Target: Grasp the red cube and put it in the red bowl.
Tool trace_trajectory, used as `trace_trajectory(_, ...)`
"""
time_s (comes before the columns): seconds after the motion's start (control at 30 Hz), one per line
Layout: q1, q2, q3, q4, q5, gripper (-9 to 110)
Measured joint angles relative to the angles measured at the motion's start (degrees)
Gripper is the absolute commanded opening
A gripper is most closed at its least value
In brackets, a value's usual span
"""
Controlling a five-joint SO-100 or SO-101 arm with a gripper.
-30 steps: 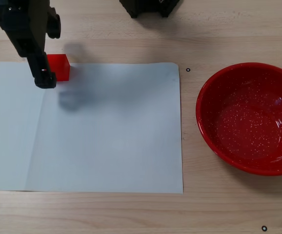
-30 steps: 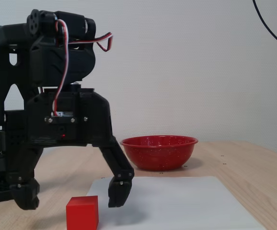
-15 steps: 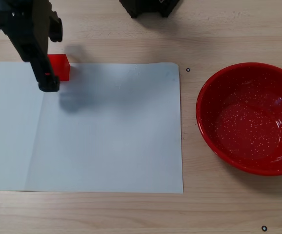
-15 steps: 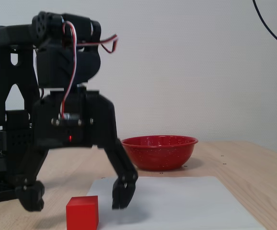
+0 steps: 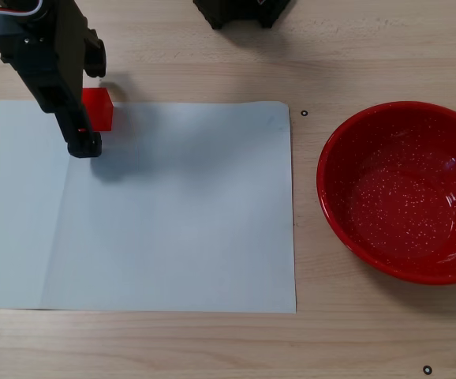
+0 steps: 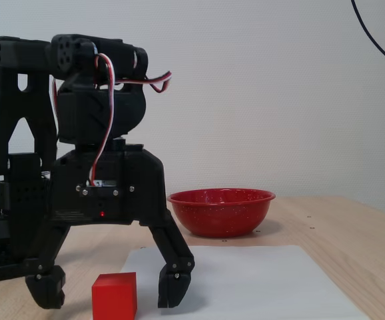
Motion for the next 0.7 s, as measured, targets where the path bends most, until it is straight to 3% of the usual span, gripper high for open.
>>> trace_trajectory(0.37,0.4,0.0,0.0,0.0,-0.4,38)
trace_trajectory(0.63,0.2,0.0,0.0,2.9,1.8,4)
trace_trajectory(0.7,0.2,0.0,0.0,3.3,1.8,1)
